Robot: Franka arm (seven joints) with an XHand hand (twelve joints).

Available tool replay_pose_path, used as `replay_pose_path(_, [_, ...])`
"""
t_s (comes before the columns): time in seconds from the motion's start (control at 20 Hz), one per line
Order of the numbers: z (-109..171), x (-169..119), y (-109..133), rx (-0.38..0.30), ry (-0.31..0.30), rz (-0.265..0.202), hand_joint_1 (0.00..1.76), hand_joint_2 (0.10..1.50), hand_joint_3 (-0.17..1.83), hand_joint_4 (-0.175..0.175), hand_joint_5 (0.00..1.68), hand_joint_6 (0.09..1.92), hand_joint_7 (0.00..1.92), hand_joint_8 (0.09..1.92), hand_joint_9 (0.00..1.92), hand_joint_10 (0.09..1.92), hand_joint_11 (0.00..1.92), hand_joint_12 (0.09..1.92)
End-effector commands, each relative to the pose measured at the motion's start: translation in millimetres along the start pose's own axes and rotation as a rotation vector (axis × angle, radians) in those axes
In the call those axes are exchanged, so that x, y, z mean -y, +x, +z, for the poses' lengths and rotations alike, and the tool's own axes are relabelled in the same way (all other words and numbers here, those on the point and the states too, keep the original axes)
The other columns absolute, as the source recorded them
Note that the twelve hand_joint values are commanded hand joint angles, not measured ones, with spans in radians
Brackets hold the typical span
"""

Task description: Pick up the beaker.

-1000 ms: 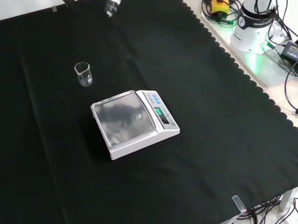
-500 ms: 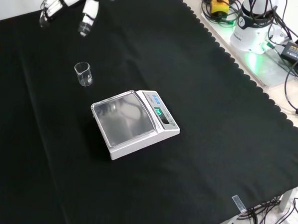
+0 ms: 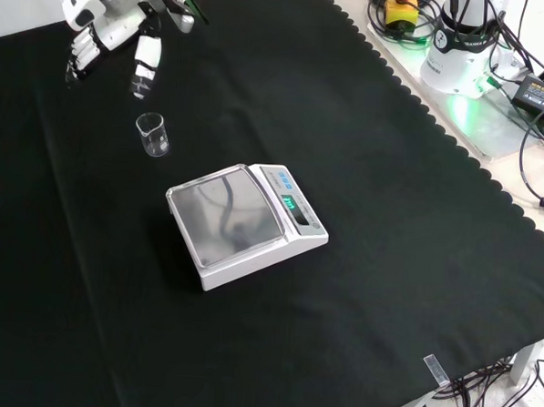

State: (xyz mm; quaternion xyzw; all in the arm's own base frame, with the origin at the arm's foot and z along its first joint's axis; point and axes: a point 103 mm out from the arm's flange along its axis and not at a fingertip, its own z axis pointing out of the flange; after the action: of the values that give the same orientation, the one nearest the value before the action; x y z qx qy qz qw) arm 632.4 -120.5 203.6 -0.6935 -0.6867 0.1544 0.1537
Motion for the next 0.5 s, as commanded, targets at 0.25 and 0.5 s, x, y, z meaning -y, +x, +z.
replay_pose_path(0.25, [41,17,31,-0.055,0.067,-0.022,0.17,0.94,0.10,-0.162,0.10,0.09,0.00,0.29,0.00,0.50,0.05,1.47])
replay_pose_path(0.5, [59,15,39,-0.062,0.102,-0.032,0.17,0.94,0.10,-0.162,0.10,0.09,0.00,0.29,0.00,0.50,0.05,1.47])
